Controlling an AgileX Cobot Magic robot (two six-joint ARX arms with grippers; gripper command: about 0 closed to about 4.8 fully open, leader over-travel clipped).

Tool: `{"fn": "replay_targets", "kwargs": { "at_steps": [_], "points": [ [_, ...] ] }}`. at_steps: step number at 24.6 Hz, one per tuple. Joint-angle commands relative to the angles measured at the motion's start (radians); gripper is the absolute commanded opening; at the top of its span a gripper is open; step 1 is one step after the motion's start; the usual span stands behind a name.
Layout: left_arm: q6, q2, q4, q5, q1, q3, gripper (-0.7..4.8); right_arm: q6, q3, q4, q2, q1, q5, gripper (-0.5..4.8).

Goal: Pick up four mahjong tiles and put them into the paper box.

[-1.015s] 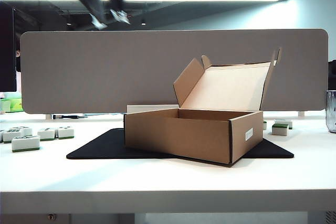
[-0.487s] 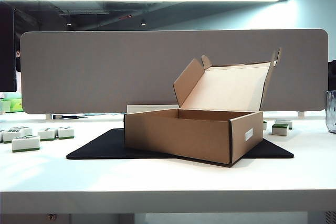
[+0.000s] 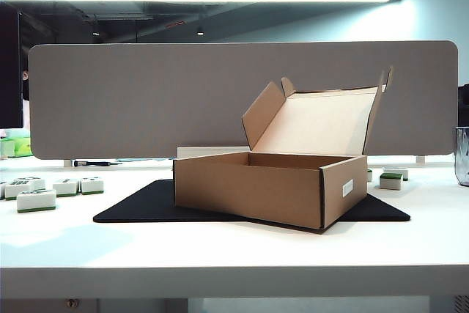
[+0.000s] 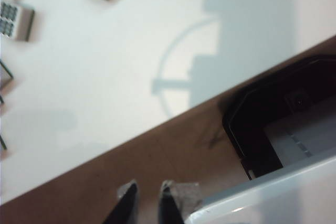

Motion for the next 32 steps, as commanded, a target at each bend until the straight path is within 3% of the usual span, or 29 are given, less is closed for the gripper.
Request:
{"fn": "replay_targets", "kwargs": {
  "at_steps": [1, 11, 16, 19, 21, 23, 30, 32],
  "points": [
    [-0.035, -0.02, 0.022, -0.002, 0.0, -0.034, 0.47, -0.002, 0.003, 0.01, -0.012, 0.0, 0.002, -0.01],
    [-0.076, -0.019, 0.159, 0.005, 0.0, -0.038, 0.49, -0.002, 0.003, 0.01, -0.012, 0.0, 0.001, -0.01],
    [-0.026, -0.019, 0.194, 0.008, 0.0, -0.039, 0.49, -0.002, 0.003, 0.01, -0.012, 0.0, 0.001, -0.01],
    [-0.022, -0.035, 0.323, 0.006, 0.007, -0.053, 0.49, -0.002, 0.003, 0.01, -0.012, 0.0, 0.001, -0.01],
    [-0.032, -0.096, 0.582, 0.005, 0.008, -0.13, 0.49, -0.002, 0.003, 0.01, -0.012, 0.0, 0.002, -0.01],
    [-0.032, -0.146, 0.724, 0.005, 0.008, -0.201, 0.49, -0.002, 0.003, 0.01, -0.012, 0.0, 0.001, -0.01],
    [-0.035, -0.328, 0.98, 0.005, 0.03, -0.48, 0.49, -0.002, 0.003, 0.01, -0.012, 0.0, 0.001, -0.01],
    [-0.068, -0.438, 1.066, 0.005, 0.07, -0.659, 0.49, -0.002, 0.003, 0.01, -0.012, 0.0, 0.002, -0.01]
  ]
}}
